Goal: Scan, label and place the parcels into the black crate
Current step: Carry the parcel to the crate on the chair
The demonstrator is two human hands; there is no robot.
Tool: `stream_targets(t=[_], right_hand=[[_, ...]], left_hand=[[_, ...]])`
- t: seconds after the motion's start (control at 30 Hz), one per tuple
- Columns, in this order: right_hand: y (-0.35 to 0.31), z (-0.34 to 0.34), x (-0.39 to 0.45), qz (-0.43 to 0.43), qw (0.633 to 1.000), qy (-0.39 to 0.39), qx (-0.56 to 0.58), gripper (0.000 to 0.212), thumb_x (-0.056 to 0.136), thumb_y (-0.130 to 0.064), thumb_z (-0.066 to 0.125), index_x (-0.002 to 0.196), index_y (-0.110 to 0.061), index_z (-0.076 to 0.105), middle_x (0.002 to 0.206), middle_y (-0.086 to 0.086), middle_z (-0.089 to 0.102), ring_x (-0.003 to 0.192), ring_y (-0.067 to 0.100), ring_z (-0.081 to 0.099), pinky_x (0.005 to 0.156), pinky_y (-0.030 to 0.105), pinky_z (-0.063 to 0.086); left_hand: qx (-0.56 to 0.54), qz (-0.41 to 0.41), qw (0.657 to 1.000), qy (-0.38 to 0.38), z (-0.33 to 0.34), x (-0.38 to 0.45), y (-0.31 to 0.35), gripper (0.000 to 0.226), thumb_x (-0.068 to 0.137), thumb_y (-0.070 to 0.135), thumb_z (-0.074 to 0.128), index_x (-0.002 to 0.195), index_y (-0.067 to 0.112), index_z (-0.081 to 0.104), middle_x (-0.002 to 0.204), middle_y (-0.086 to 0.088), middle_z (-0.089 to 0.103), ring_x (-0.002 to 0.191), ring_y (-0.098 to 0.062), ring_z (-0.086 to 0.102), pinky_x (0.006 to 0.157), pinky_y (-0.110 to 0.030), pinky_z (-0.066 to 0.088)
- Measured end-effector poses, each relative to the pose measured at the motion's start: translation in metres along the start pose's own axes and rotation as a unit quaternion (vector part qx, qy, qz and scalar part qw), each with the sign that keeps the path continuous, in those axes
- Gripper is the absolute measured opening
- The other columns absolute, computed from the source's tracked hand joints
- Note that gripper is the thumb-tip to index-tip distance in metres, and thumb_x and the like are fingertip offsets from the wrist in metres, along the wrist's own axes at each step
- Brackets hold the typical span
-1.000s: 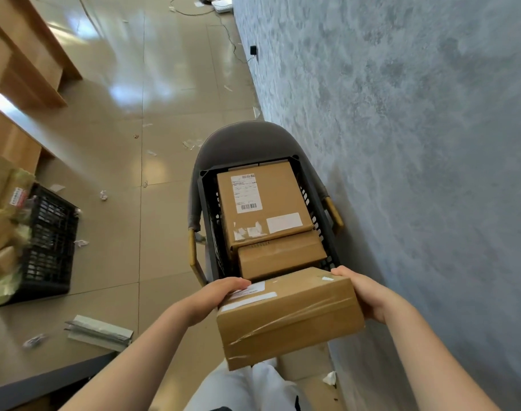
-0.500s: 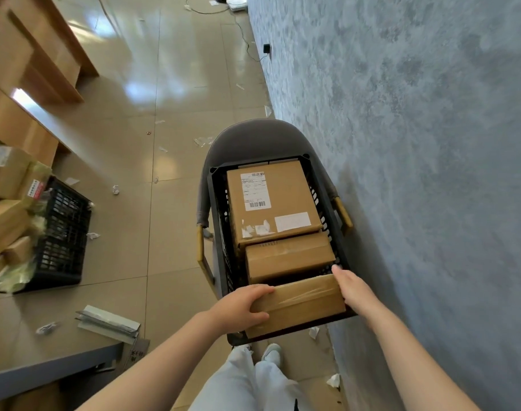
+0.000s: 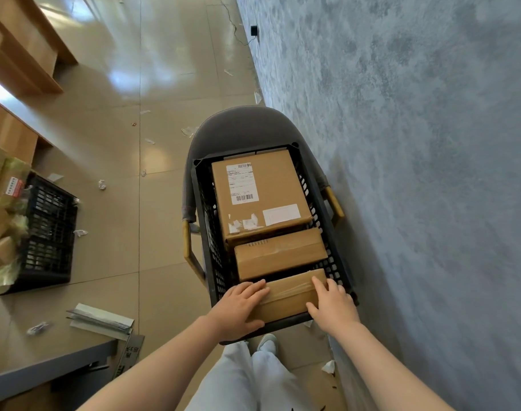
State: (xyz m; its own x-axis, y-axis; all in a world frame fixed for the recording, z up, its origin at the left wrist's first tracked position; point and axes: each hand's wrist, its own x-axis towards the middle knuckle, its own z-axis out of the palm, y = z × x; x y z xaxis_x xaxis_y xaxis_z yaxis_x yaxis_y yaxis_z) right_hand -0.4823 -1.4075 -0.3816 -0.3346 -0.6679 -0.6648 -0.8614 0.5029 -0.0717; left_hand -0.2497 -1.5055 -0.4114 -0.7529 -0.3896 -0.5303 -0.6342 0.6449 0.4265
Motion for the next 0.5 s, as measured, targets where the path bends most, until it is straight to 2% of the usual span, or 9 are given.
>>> stream_targets(t=[0.1,0.27,0.5], right_hand=[[0.0,0.003,0.003,0.019,0.999,0.023,-0.029,0.068,0.101,-0.051,0.034,0.158,-0.02,0.012,0.161,0.015,0.02,0.147,0.032,0.022,0.118,0.045,0.025],[0.004,0.007,0.005,0.026,0.998,0.039,-0.039,0.068,0.103,-0.043,0.034,0.158,-0.014,0.006,0.164,0.016,0.013,0.15,0.032,0.016,0.123,0.043,0.018],[0.019,0.004,-0.007,-0.012,0.999,0.043,0.021,0.066,0.103,-0.04,0.035,0.158,-0.015,0.01,0.165,0.01,0.012,0.151,0.028,0.012,0.124,0.041,0.012]], left_hand=[[0.06,-0.003,0.998,0.033,0.002,0.004,0.01,0.069,0.101,0.055,0.033,0.158,0.032,0.003,0.167,0.006,-0.001,0.153,-0.022,0.002,0.12,-0.037,-0.004],[0.131,-0.017,0.988,0.084,0.006,0.02,0.029,0.065,0.102,0.038,0.037,0.159,0.021,0.011,0.166,-0.006,0.012,0.151,-0.028,0.017,0.122,-0.044,0.009],[0.118,-0.075,0.989,0.049,-0.004,0.013,0.029,0.068,0.102,0.038,0.04,0.159,0.021,0.007,0.167,-0.005,0.007,0.152,-0.027,0.009,0.124,-0.044,0.009]])
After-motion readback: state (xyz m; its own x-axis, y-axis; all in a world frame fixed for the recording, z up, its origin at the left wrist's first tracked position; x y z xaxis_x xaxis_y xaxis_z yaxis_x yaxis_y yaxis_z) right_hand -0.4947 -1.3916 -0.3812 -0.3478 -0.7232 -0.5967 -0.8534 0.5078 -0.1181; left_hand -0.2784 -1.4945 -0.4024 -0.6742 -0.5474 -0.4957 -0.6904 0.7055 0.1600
